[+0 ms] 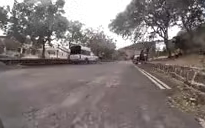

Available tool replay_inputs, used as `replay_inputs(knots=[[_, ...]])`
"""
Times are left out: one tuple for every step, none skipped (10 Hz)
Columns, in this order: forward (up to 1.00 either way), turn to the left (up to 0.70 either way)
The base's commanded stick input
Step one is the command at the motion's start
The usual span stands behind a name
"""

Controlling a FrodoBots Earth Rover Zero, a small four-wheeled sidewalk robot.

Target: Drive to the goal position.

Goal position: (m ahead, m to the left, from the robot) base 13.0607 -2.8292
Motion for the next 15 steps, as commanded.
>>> replay_inputs(knots=[[0.70,0.00],[0.70,0.00],[0.70,0.00],[0.70,0.00],[0.70,0.00],[0.70,0.00],[0.70,0.00],[0.70,0.00],[0.70,0.00],[0.70,0.00],[0.70,0.00],[0.70,0.00],[0.70,0.00],[0.70,0.00],[0.70,0.00]])
